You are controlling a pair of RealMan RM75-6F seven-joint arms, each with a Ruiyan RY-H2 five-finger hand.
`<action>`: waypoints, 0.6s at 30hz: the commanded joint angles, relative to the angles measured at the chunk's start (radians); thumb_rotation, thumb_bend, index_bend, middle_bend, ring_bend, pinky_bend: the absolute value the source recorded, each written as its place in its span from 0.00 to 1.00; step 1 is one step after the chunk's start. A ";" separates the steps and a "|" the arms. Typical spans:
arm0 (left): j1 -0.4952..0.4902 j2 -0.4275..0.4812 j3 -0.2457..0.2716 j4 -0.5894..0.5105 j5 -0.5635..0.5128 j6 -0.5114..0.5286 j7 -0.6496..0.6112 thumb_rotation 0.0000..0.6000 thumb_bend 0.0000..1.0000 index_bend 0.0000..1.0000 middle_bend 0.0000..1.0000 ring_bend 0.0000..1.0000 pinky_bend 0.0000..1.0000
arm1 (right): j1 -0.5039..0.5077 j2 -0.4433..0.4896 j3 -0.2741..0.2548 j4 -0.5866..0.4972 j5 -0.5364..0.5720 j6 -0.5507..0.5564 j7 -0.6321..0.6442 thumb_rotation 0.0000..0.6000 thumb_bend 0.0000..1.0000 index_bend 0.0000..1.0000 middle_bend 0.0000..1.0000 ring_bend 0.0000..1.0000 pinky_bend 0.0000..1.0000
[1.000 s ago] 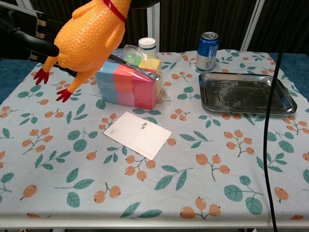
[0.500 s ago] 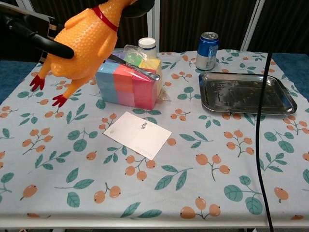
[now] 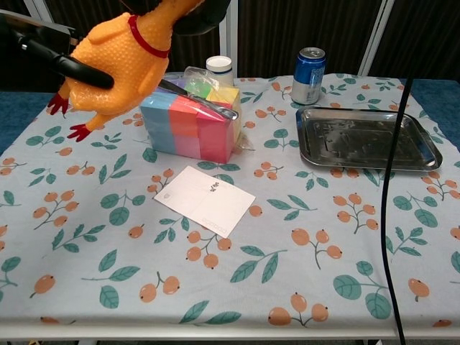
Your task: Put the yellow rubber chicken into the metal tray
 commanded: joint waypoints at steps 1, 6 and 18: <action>0.019 -0.021 -0.030 -0.006 -0.096 0.015 0.088 1.00 0.73 0.84 0.91 0.87 0.97 | -0.003 0.003 -0.009 -0.018 -0.008 0.008 0.000 1.00 0.45 0.87 0.71 0.68 0.94; 0.034 -0.030 -0.055 -0.020 -0.157 0.018 0.162 1.00 0.75 0.87 0.96 0.91 1.00 | -0.006 0.000 -0.013 -0.025 -0.012 0.020 0.001 1.00 0.45 0.87 0.72 0.68 0.94; 0.126 -0.022 -0.106 -0.051 0.045 0.008 0.118 1.00 0.32 0.23 0.25 0.22 0.25 | -0.005 -0.015 -0.002 0.059 0.027 0.031 0.030 1.00 0.45 0.88 0.72 0.68 0.94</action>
